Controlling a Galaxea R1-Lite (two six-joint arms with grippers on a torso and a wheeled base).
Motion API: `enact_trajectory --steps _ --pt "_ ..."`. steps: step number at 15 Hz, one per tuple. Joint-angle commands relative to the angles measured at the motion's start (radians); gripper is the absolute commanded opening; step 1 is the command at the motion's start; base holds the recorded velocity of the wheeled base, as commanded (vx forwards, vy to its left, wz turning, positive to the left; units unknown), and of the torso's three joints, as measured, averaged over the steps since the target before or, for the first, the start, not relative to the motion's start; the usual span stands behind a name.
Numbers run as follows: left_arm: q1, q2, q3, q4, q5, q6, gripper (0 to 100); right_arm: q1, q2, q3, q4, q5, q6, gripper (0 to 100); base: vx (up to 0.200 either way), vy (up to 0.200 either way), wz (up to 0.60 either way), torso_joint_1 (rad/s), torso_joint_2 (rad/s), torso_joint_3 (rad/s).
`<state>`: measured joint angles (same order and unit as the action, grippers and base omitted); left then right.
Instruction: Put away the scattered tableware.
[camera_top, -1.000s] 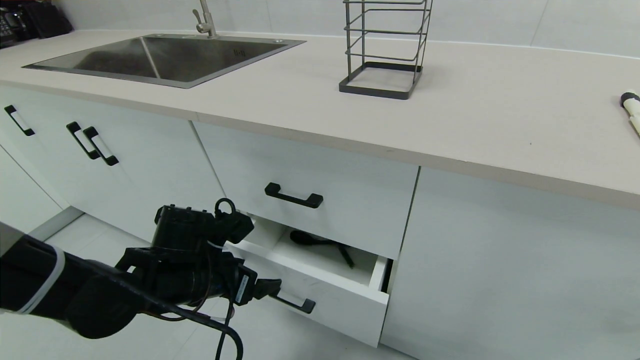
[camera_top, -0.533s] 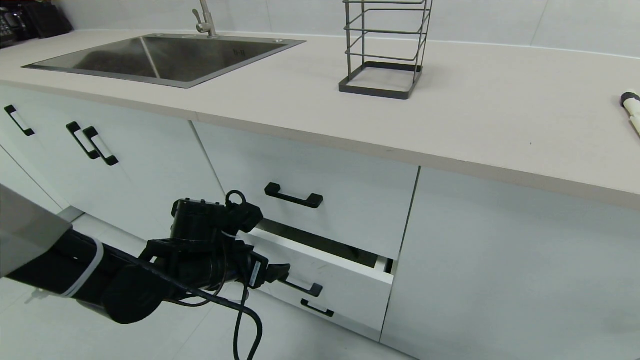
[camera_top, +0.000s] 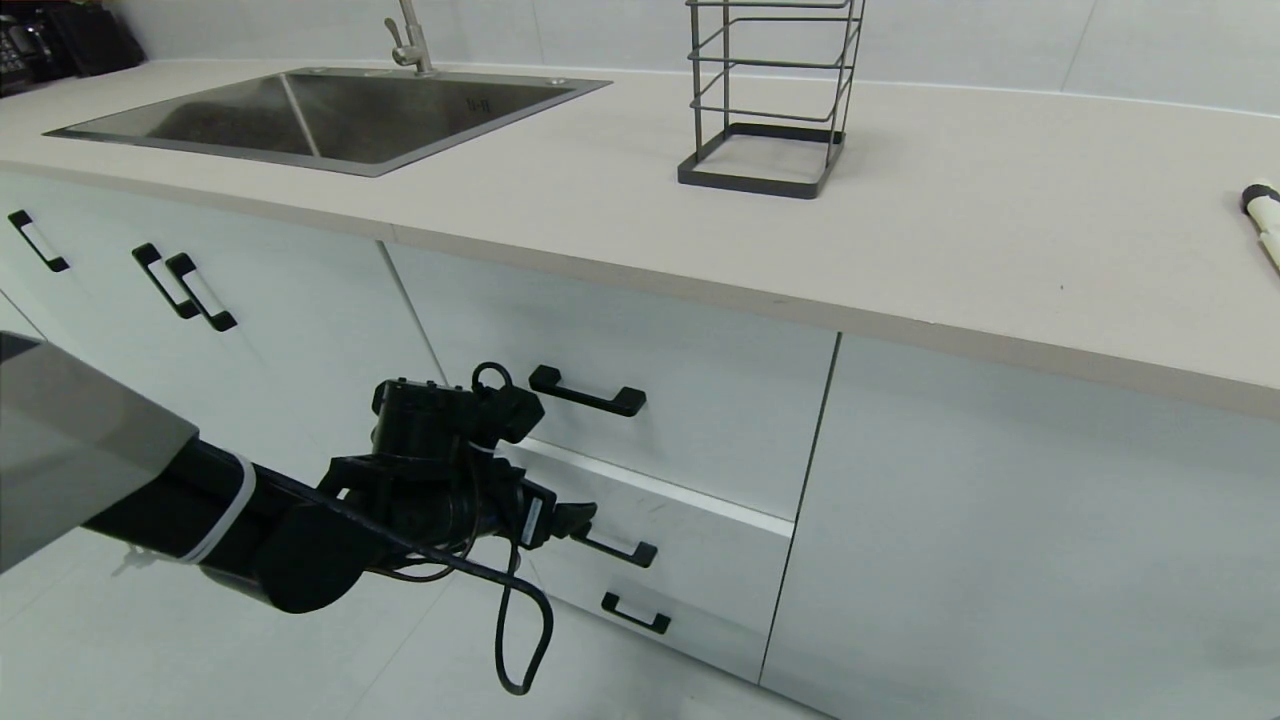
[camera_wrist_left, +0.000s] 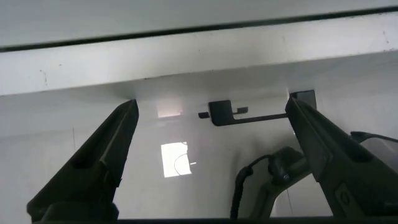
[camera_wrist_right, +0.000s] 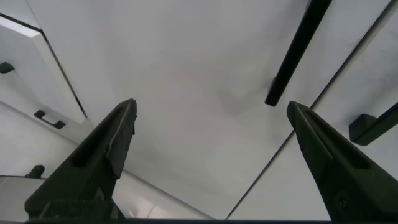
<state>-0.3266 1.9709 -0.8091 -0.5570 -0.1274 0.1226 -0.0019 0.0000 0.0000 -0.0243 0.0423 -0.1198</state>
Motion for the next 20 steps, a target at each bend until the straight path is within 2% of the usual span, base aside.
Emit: enact_trajectory --steps 1,4,6,10,13,14,16,19,20 --pt "0.000 0.013 -0.021 0.000 0.000 -0.001 100 0.000 0.000 0.000 0.000 0.001 0.000 100 0.000 0.000 0.00 0.000 0.00 0.000" --pt "0.000 0.022 -0.039 -0.001 0.005 -0.018 100 0.000 0.000 0.000 0.000 0.001 0.000 100 0.000 0.000 0.00 0.000 0.00 0.000" --pt "0.000 0.020 -0.039 -0.001 0.008 -0.018 100 -0.001 0.000 0.000 0.000 0.001 0.000 100 0.000 0.000 0.00 0.000 0.00 0.000" --pt "0.000 -0.007 0.008 -0.035 0.008 -0.020 100 0.000 0.000 0.000 0.000 -0.001 0.000 100 0.000 0.000 0.00 0.000 0.00 0.000" --pt "0.000 -0.032 0.099 -0.118 0.006 -0.021 100 -0.001 0.002 0.000 0.000 -0.001 0.000 100 0.000 0.000 0.00 0.000 0.00 0.000" --pt "0.000 -0.060 0.179 -0.184 0.006 -0.023 100 -0.001 0.002 0.000 0.000 -0.001 0.000 100 0.000 0.000 0.00 0.000 0.00 0.000" --pt "0.000 -0.099 0.266 -0.261 0.002 -0.024 100 -0.001 0.002 0.000 0.000 0.001 0.000 100 0.000 0.000 0.00 0.000 0.00 0.000" --pt "0.000 -0.222 0.421 -0.359 -0.001 -0.052 100 0.000 0.002 0.000 0.000 -0.001 0.000 100 0.000 0.000 0.00 0.000 0.00 0.000" --pt "0.000 -0.222 0.421 -0.359 -0.001 -0.052 100 0.000 0.002 0.000 0.000 -0.001 0.000 100 0.000 0.000 0.00 0.000 0.00 0.000"
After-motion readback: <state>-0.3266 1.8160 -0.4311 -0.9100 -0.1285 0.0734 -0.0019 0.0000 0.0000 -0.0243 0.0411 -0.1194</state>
